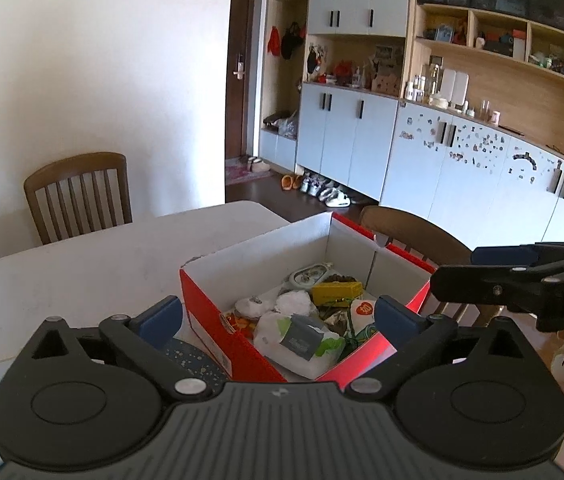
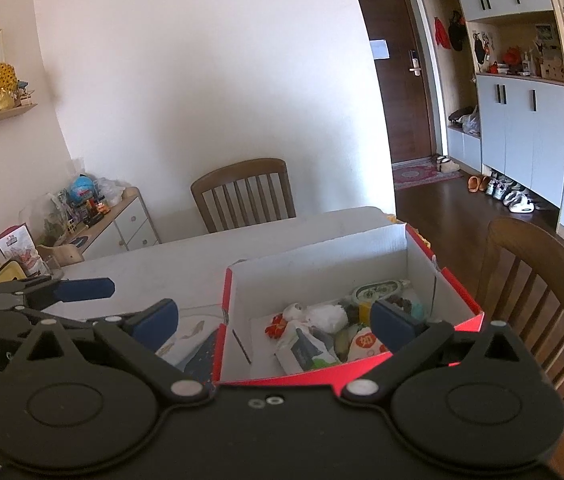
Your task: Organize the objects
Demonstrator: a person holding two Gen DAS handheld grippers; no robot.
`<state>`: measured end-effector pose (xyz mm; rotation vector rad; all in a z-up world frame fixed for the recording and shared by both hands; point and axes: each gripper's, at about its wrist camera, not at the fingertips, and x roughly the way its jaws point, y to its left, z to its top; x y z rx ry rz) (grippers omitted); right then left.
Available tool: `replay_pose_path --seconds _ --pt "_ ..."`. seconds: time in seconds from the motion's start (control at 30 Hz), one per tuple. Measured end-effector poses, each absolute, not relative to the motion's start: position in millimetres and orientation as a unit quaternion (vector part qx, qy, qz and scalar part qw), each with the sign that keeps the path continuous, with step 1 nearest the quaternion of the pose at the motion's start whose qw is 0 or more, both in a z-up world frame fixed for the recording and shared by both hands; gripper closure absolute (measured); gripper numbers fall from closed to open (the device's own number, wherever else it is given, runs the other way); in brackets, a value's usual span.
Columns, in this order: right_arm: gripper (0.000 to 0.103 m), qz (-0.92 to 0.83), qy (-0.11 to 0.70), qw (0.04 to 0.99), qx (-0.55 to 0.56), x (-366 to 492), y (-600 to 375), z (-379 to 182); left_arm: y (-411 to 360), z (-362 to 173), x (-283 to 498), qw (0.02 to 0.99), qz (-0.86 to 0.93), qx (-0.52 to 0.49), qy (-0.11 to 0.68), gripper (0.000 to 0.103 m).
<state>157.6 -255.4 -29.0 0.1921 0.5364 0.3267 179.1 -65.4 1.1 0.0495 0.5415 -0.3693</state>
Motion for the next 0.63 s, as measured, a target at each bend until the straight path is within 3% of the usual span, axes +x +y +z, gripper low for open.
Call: replay_pose_path --seconds 0.63 --pt "0.001 0.151 0.272 0.946 0.096 151.8 -250.6 -34.2 -60.0 -3.4 178.4 0.946 -0.178 0.019 0.27 0.0"
